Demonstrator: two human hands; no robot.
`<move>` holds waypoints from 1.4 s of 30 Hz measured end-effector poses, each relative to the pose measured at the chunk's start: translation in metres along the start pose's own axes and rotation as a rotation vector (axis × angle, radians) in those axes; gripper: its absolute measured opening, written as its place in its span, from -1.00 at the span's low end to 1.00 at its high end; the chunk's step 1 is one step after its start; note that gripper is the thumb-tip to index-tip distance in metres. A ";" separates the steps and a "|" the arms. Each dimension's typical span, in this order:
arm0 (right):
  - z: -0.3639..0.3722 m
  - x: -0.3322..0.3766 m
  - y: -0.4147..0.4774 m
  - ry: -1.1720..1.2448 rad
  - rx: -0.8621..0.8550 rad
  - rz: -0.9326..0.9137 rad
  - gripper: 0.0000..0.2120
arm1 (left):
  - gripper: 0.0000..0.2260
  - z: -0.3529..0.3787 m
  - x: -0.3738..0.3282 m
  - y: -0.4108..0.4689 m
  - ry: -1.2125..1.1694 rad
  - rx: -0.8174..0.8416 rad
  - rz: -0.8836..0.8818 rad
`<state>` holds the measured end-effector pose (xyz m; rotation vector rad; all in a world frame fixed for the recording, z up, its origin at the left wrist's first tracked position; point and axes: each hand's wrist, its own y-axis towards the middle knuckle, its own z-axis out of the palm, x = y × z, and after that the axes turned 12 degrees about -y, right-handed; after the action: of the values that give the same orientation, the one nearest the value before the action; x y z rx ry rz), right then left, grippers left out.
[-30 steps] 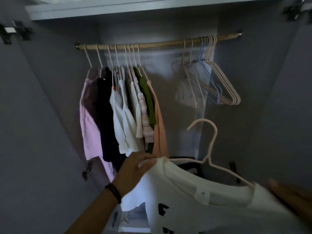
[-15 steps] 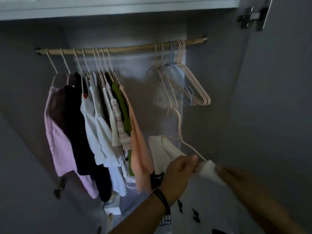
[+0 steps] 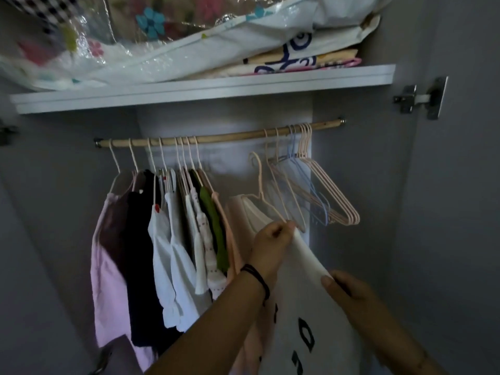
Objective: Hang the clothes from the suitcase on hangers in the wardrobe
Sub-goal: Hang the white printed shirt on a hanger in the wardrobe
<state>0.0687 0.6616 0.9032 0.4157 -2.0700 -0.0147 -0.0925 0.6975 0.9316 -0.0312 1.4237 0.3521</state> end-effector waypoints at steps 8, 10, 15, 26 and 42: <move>0.034 0.031 0.076 0.177 -0.131 -0.094 -0.70 | -0.86 -0.020 -0.028 0.071 -0.080 0.003 -0.035; 0.041 0.041 0.097 0.228 -0.140 -0.076 -0.69 | -0.85 -0.025 -0.033 0.087 -0.090 -0.007 -0.078; 0.061 0.071 0.143 0.268 -0.200 -0.114 -0.65 | -0.77 -0.048 -0.043 0.124 -0.081 -0.064 -0.090; 0.111 0.084 0.212 0.215 -0.148 -0.195 -0.67 | -0.78 -0.103 -0.052 0.176 -0.057 -0.178 -0.066; 0.150 0.069 0.204 0.083 -0.026 -0.231 -0.73 | -0.67 -0.132 -0.043 0.128 0.029 -0.177 -0.020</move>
<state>-0.1475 0.8091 0.9206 0.6275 -1.9283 -0.1597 -0.2568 0.7788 0.9770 -0.1955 1.4169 0.4620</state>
